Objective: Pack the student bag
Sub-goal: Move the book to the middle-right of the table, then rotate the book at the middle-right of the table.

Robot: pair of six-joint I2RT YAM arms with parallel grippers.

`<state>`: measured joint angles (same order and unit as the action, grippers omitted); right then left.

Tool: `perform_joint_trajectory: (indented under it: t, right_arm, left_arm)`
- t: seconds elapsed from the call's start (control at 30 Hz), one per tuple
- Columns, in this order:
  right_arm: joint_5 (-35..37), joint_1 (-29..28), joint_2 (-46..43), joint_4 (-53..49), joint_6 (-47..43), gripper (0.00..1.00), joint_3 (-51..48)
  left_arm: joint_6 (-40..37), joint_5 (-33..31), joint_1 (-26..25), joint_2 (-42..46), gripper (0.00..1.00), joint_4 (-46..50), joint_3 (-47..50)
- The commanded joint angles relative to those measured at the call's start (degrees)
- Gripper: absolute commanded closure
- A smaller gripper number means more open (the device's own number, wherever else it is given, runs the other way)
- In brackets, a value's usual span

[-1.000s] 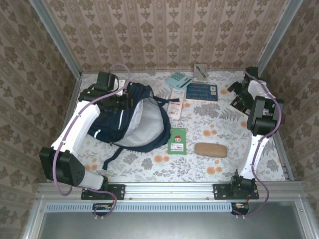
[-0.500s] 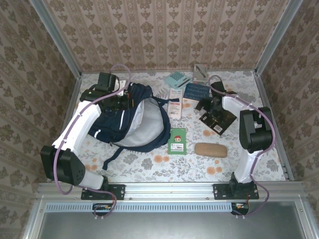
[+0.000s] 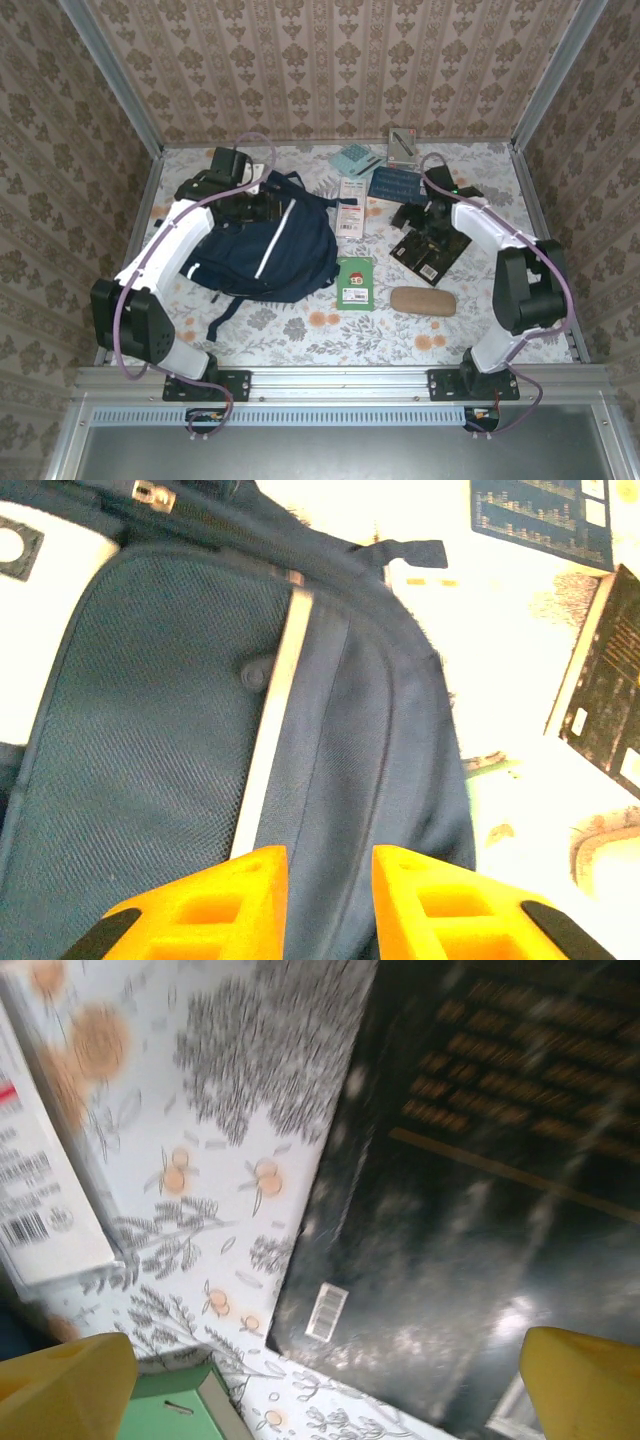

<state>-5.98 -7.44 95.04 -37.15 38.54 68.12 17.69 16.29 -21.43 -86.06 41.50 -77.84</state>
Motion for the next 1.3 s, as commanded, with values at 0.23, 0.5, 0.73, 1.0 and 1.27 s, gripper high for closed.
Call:
perform_joint_trajectory:
  t: [0.23, 0.5, 0.73, 1.0, 1.27]
  right_arm:
    - [6.90, 12.03, 6.35, -0.07, -3.82, 0.00, -0.86]
    - [2.03, 12.23, 13.88, 1.73, -6.22, 0.00, 3.60]
    - [-0.80, 5.57, 12.65, 3.96, -7.32, 0.01, 3.85]
    - [0.16, 4.19, 10.18, 4.85, -7.74, 0.00, 2.55]
    - [-1.10, 4.10, 3.71, 7.64, -2.72, 0.00, -3.28]
  left_arm:
    - [3.84, 0.71, -8.03, -3.90, 0.61, -7.05, -3.28]
    - [5.49, 1.37, -13.19, -9.43, 0.60, -10.18, -5.30]
    - [6.40, 2.44, -16.46, -17.15, 0.60, -13.59, -8.49]
    - [4.53, 4.61, -18.78, -30.78, 0.60, -15.15, -19.28]
    - [5.49, 6.45, -19.12, -46.82, 0.55, -19.98, -34.65]
